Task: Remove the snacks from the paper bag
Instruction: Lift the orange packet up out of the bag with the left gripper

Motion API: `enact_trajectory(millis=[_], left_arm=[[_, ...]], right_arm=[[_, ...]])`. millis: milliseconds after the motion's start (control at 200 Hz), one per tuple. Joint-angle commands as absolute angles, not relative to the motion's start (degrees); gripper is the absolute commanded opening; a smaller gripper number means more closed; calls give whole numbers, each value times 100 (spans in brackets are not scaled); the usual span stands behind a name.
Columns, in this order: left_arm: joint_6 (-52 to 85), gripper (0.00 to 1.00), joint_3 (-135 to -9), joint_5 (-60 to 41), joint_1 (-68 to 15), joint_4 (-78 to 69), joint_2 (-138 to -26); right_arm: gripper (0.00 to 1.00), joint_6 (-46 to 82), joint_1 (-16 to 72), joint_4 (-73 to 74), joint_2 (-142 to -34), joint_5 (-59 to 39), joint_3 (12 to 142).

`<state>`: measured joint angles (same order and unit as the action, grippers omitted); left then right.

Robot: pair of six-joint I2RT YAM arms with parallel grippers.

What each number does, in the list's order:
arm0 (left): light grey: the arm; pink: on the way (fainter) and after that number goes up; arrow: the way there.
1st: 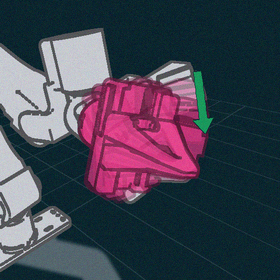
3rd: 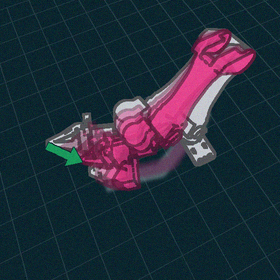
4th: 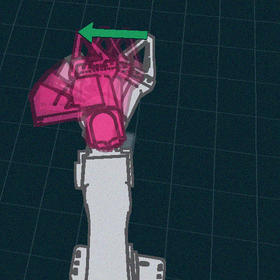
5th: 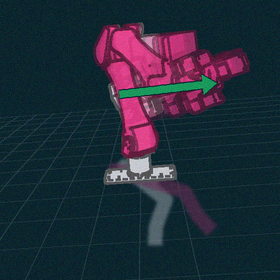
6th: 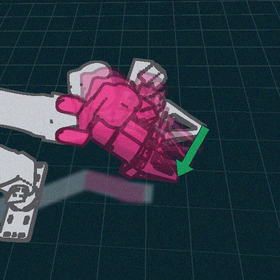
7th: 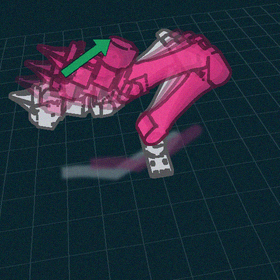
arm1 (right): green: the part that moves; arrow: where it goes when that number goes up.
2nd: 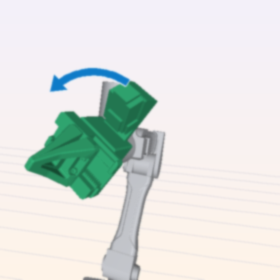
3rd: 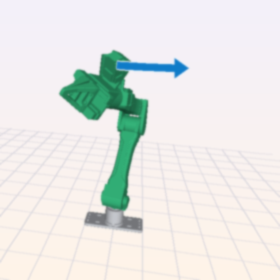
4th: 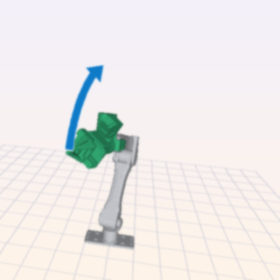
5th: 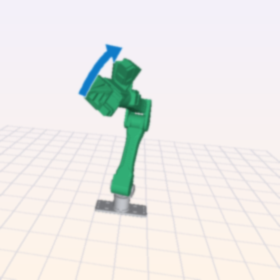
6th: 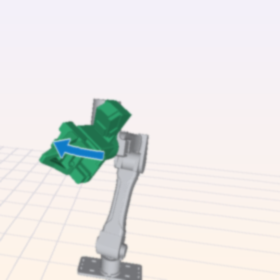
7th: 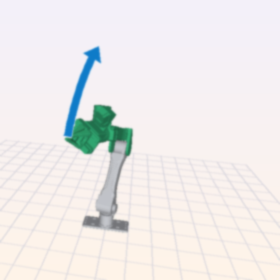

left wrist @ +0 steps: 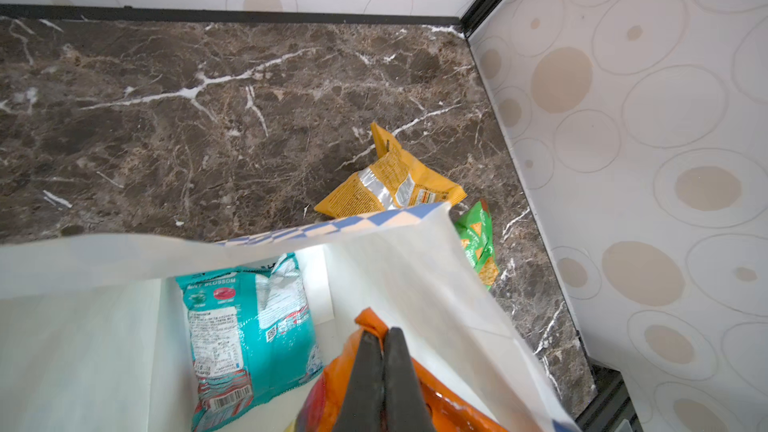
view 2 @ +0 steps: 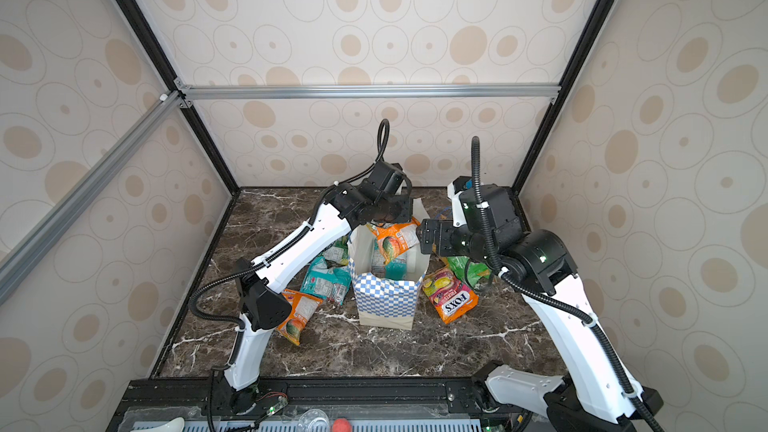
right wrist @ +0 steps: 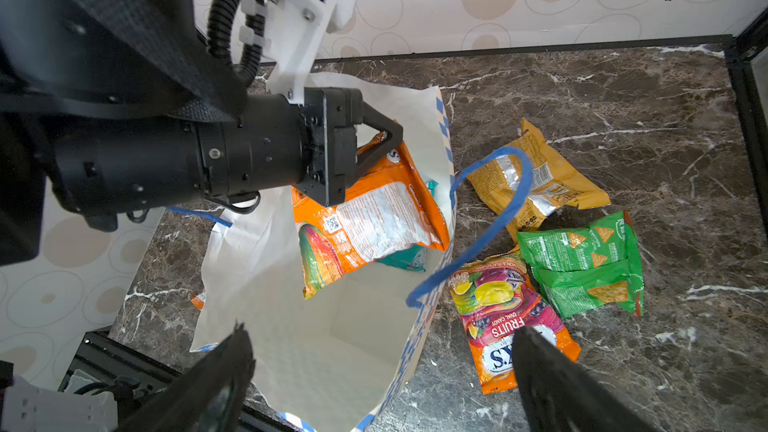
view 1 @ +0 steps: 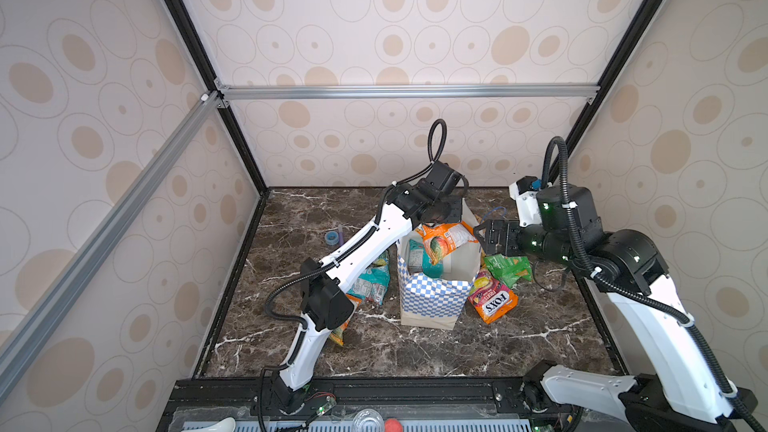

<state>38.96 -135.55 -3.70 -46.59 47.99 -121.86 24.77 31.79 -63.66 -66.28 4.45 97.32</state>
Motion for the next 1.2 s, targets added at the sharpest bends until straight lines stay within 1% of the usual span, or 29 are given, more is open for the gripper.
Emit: enact_trajectory(millis=[0,245,495,585,730,840,1055,1195], left_arm=[[3797,0,-13869,-570,-4632,4046,-11617],[3823,0,-14055,-1039,-4632,3105,-11261],[3913,0,-14203,-1081,-4640,2718,-10886],[3894,0,-14147,-832,-4650,2792,-10711],[3627,0,-14019,26,-4674,3489,-10532],[3397,0,-14095,399,-4683,3917,-10530],[3072,0,-14103,611,-4675,3787,-10107],[2913,0,-13359,414,-4678,3491,-9463]], right_arm=[[100,2562,3129,-6262,-6530,413,9695],[100,2580,3131,-6199,-6563,369,9695],[100,2609,3125,-6205,-6583,289,9699],[100,2649,3130,-6188,-6566,257,9642],[100,2715,3129,-6131,-6590,181,9565],[100,2721,3129,-6108,-6603,140,9571],[100,2729,3129,-6126,-6560,226,9545],[100,2793,3129,-6065,-6584,211,9520]])
